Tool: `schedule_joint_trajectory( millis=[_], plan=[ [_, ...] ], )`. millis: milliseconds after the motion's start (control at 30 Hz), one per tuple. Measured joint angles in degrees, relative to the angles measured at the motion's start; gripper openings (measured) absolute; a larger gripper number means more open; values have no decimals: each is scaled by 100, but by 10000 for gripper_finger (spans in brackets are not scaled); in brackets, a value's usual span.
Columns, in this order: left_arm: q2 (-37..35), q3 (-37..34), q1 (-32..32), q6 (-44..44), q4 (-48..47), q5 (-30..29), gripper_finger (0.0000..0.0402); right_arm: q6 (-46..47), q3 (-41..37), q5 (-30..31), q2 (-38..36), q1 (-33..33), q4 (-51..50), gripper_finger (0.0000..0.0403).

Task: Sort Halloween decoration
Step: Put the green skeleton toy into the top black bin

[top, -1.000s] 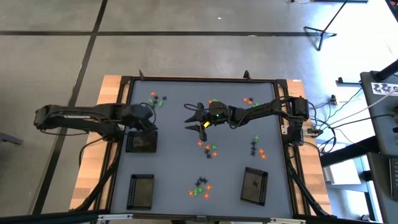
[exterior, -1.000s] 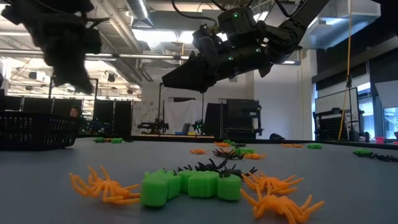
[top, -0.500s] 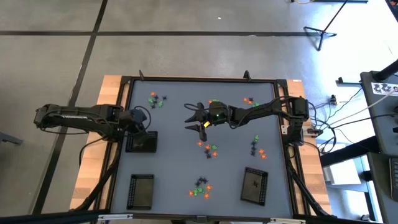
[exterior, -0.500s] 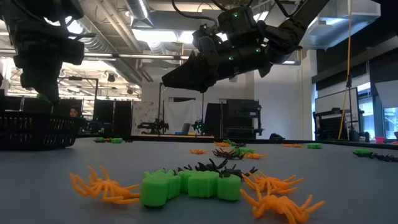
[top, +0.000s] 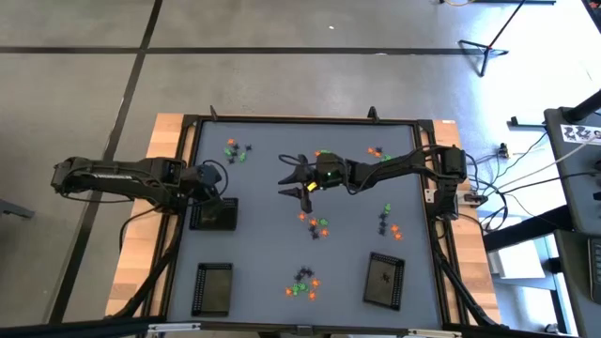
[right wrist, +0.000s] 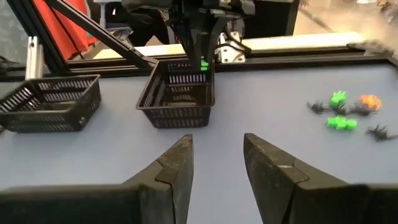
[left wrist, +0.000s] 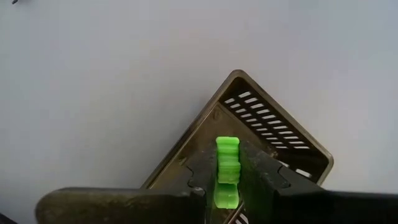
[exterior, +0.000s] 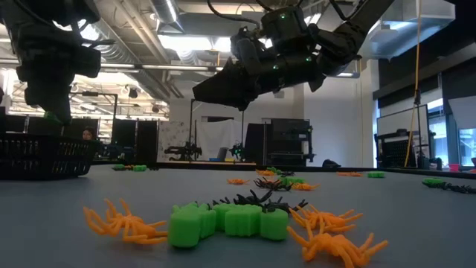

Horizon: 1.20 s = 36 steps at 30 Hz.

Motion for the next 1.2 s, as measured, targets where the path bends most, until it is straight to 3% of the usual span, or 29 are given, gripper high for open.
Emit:
schedule_joint_trajectory(
  millis=[167,233,500,567,633,833,1200],
  plan=[
    [-1,2,-2,1,0,-7,51,-17,-148,-732,-870,-79,-188,140],
    [1,4,-2,0,0,-24,51,-58,-558,-722,-1468,-96,-160,140],
    [1,6,-2,0,4,-44,51,-148,-3130,1272,-4151,-197,1180,140],
    [1,4,-2,0,15,-44,51,-102,-3570,1389,-4634,-186,1556,140],
    [0,6,-2,1,17,-44,51,164,-3867,1127,-4998,-186,1807,140],
    [1,5,-2,0,20,-46,51,314,-4238,399,-5398,-189,1545,140],
    [1,5,0,0,20,-46,51,315,-4238,379,-5363,-193,288,140]
  ],
)
